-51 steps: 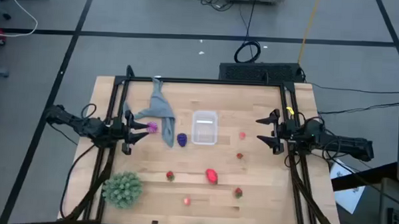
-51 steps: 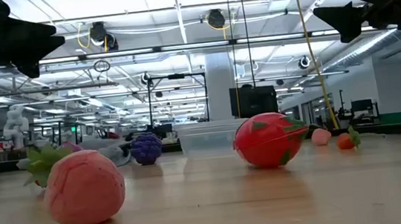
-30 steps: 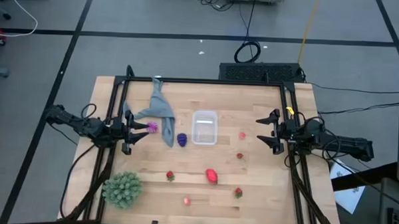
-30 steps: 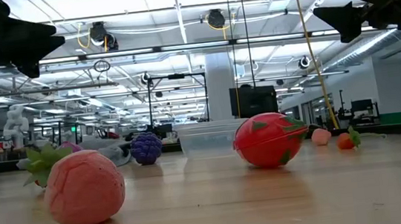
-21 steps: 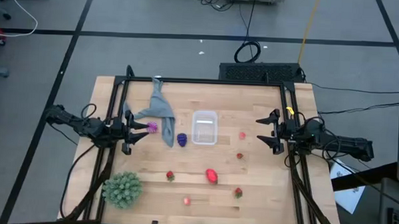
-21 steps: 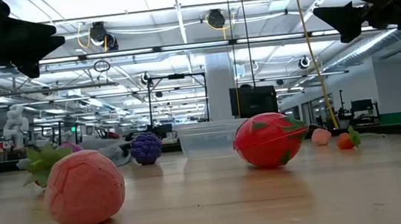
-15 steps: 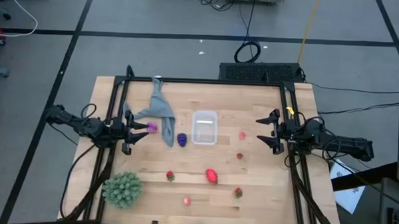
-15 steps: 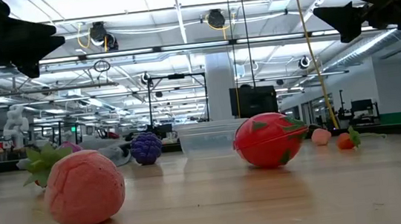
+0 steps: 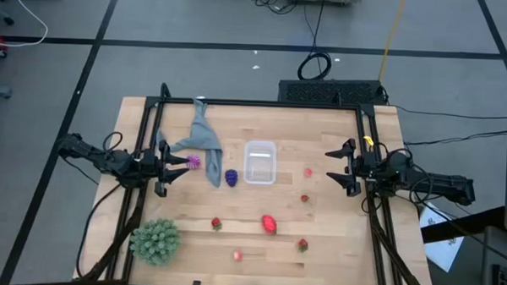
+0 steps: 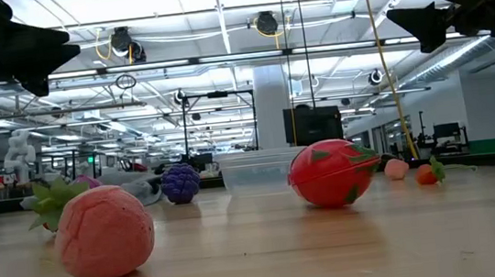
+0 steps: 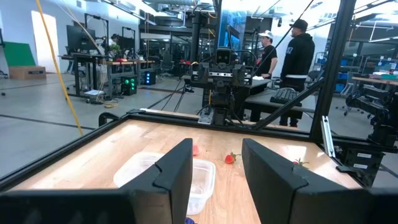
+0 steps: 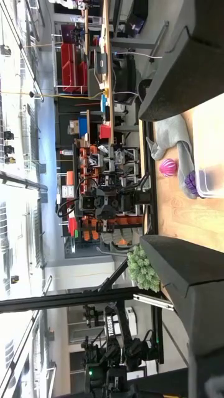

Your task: Pick and placing Produce into tupperware

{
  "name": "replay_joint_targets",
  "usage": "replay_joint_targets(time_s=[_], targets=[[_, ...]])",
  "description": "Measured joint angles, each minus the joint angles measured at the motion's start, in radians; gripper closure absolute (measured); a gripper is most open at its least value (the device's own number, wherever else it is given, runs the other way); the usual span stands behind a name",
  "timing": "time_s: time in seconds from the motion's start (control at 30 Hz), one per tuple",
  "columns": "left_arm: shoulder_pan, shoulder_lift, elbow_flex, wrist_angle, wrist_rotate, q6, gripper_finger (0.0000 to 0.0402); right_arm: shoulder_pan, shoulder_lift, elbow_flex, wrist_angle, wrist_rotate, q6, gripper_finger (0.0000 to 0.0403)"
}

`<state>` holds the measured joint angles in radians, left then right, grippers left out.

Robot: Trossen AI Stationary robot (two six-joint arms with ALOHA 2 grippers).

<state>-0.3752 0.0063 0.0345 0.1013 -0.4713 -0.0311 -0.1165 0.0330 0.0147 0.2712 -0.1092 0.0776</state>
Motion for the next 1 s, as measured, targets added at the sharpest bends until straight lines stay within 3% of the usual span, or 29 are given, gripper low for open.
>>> replay_joint_targets(time_s=[1.0], targets=[[0.000,0.000,0.000,0.008,-0.026,0.000,0.0259,0.000,0.000,0.000,0.078,0.000,-0.010,0.0094]])
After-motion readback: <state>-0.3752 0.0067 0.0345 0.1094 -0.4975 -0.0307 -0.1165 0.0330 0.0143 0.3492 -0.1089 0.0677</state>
